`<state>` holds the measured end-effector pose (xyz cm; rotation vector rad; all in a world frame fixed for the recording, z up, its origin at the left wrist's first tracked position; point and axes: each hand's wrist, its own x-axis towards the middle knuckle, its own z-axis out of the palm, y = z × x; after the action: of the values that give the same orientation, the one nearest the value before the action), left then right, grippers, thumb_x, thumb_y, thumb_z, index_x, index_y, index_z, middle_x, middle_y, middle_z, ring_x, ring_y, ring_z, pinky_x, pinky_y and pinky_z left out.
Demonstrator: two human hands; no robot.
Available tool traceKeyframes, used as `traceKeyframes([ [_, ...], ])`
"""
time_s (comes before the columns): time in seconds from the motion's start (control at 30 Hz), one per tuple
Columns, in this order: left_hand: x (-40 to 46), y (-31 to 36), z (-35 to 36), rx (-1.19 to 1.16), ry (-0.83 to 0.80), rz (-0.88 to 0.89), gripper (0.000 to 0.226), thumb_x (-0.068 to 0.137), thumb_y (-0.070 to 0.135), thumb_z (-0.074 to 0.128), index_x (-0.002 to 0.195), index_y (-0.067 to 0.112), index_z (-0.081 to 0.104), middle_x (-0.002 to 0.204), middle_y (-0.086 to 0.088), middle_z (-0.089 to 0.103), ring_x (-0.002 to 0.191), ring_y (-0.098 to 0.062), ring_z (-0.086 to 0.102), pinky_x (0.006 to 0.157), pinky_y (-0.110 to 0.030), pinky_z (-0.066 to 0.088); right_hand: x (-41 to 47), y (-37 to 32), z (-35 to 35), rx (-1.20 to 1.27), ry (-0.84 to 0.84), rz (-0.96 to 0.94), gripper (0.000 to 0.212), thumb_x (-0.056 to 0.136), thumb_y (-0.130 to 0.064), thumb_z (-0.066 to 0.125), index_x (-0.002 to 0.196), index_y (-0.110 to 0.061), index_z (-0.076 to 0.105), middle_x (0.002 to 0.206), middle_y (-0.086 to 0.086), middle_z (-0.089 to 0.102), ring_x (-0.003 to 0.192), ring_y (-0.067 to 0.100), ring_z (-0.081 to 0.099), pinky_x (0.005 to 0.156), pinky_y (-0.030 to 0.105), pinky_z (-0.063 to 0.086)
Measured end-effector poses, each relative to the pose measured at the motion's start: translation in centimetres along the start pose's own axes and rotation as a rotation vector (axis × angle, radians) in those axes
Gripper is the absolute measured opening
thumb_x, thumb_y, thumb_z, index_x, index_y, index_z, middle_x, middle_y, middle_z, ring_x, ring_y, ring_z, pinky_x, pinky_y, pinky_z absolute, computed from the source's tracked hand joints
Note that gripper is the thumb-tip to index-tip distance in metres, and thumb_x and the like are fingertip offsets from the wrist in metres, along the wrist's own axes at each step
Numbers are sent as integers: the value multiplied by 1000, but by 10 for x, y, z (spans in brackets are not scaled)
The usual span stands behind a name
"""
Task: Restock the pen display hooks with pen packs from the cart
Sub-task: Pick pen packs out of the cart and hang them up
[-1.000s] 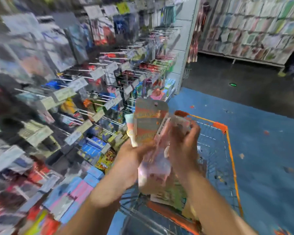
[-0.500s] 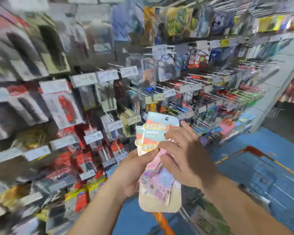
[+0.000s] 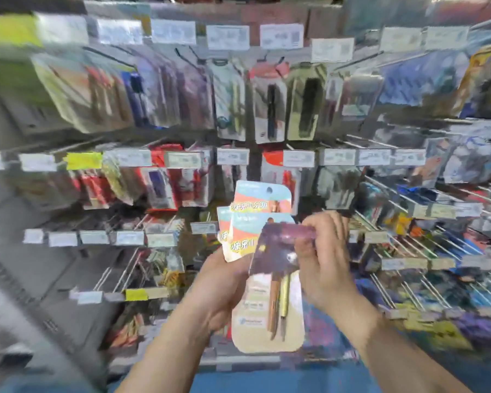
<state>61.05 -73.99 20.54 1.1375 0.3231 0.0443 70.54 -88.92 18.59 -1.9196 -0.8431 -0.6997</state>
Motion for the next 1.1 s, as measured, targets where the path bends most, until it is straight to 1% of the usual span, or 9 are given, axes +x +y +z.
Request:
traceKeyframes([
  [0.1,-7,32,-67,-11,89,61,36,90,-5,65,125,1,66,115,-19,76,102,-33,75,75,-35,64,20,-46,55,296,9,393,61,87,-89,23,106,-37,49,105,-12,49,101,10,47,89,22,37],
  [0.2,-15,59,-115,-17,130,73,28,96,-2,62,124,3,65,113,-19,77,102,-37,75,76,-40,65,37,-78,102,556,-73,710,34,96,-69,39,106,-39,51,105,-31,52,108,6,51,94,25,34],
  [0.33,-15,87,-163,-13,202,102,24,96,-2,63,120,1,67,107,-20,78,85,-31,77,62,-35,62,50,-102,149,564,-46,680,50,85,-71,49,100,-27,66,98,-15,72,97,6,65,83,32,48],
  [0.47,-7,109,-197,-37,255,120,26,95,0,65,120,5,68,109,-18,78,101,-38,75,90,-49,60,63,-117,172,598,-82,612,39,87,-57,61,103,-23,70,97,-17,76,95,-1,69,79,20,48],
  [0.57,2,124,-214,-57,270,140,25,94,-1,65,119,3,68,108,-19,78,99,-39,75,95,-53,58,81,-117,183,630,-112,639,11,96,-36,68,104,-30,72,100,-21,77,97,-6,70,83,19,48],
  [0.73,22,150,-230,-67,259,158,22,95,0,63,116,3,68,104,-23,77,79,-32,76,69,-43,64,120,-106,206,716,-107,684,25,84,-38,75,98,-18,73,99,19,75,91,23,68,92,47,53],
  [0.87,41,174,-232,-59,257,188,22,94,1,64,116,3,68,103,-22,78,78,-32,76,66,-40,65,157,-99,220,834,-60,679,7,94,-28,71,99,-25,76,104,9,77,102,24,70,98,47,52],
  [0.97,55,192,-231,-32,240,201,24,93,5,66,117,4,66,102,-23,78,77,-32,77,68,-42,64,184,-92,226,849,-33,638,17,102,-36,63,105,-23,72,116,18,72,105,21,68,107,52,48],
  [1.1,75,207,-231,-51,249,224,41,79,11,73,118,2,67,103,-24,77,78,-33,77,72,-44,64,220,-85,226,930,37,672,21,98,-37,67,110,-22,72,111,9,77,101,18,72,105,48,52],
])
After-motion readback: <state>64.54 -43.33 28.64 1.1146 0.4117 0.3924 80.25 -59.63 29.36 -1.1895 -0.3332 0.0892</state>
